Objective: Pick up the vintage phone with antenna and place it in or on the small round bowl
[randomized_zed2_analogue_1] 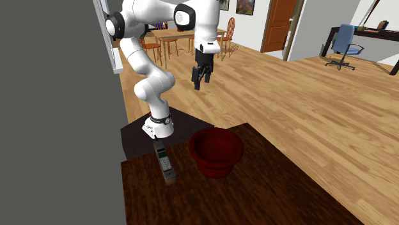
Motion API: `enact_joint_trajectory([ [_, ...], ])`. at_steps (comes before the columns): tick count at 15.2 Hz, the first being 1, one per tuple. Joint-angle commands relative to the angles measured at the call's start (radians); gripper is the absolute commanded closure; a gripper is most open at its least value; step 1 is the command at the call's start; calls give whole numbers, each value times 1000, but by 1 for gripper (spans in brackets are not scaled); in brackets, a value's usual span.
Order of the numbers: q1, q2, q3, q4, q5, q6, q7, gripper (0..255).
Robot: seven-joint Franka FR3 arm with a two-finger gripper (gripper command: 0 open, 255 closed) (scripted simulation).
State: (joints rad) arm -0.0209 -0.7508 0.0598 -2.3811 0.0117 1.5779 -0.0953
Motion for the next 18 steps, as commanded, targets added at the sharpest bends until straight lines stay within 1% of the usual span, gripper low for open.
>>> enact_joint_trajectory([
  [1, 0, 0, 0, 0, 0, 0, 0, 0],
  [9, -115, 104, -122, -37, -72, 153, -7, 0],
  [18, -233, 263, -264, -28, -124, 319, -16, 0],
])
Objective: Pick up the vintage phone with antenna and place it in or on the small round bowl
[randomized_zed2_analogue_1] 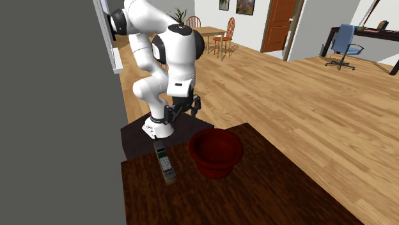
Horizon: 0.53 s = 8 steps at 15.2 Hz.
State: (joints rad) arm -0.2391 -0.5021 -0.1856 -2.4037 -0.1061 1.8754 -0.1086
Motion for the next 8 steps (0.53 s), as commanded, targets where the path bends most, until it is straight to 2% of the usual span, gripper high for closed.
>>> enact_joint_trajectory([
  [1, -26, 34, -34, -1, -9, 40, -5, 0],
  [8, -101, 184, -147, 44, -8, 157, -23, 0],
])
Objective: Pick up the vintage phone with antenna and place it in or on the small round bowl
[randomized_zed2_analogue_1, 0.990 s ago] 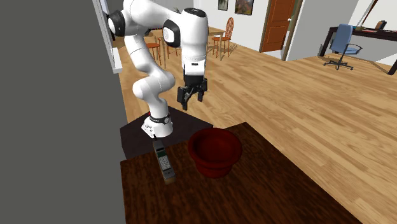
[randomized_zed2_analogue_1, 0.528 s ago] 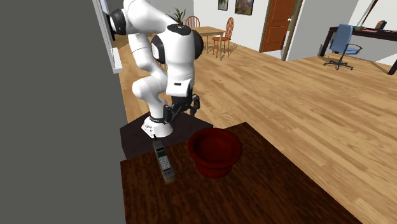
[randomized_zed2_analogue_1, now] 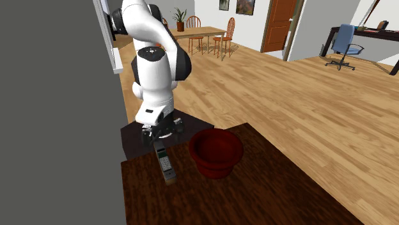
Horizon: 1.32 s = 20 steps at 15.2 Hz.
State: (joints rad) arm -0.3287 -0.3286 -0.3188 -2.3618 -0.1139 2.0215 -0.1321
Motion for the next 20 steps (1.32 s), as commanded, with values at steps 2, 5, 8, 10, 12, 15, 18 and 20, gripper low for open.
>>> enact_joint_trajectory([
  [2, -18, 31, -26, -2, 2, 35, -3, 0],
  [5, -18, 47, -31, -29, 4, 78, -6, 0],
  [8, -17, 65, -35, -55, 7, 122, -9, 0],
  [10, -17, 69, -36, -60, 8, 130, -10, 0],
  [12, -17, 69, -36, -60, 8, 130, -10, 0],
  [15, -17, 69, -36, -60, 8, 130, -10, 0],
  [18, -17, 69, -36, -60, 8, 130, -10, 255],
  [20, -17, 69, -36, -60, 8, 130, -10, 255],
])
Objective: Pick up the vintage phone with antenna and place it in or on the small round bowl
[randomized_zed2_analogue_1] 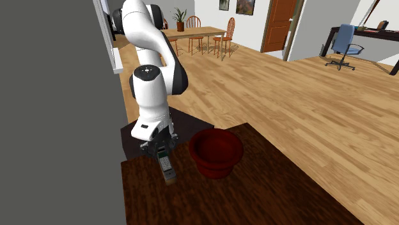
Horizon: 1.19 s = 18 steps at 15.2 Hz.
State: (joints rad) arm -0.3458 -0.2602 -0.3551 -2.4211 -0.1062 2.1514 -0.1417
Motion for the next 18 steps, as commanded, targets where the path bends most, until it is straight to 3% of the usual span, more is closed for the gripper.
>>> enact_joint_trajectory([
  [1, 0, 0, 0, 0, 0, 0, 0, 255],
  [6, 0, 1, 0, 0, 0, 1, 0, 255],
  [18, -1, -65, 19, 108, -8, -172, 11, 255],
])
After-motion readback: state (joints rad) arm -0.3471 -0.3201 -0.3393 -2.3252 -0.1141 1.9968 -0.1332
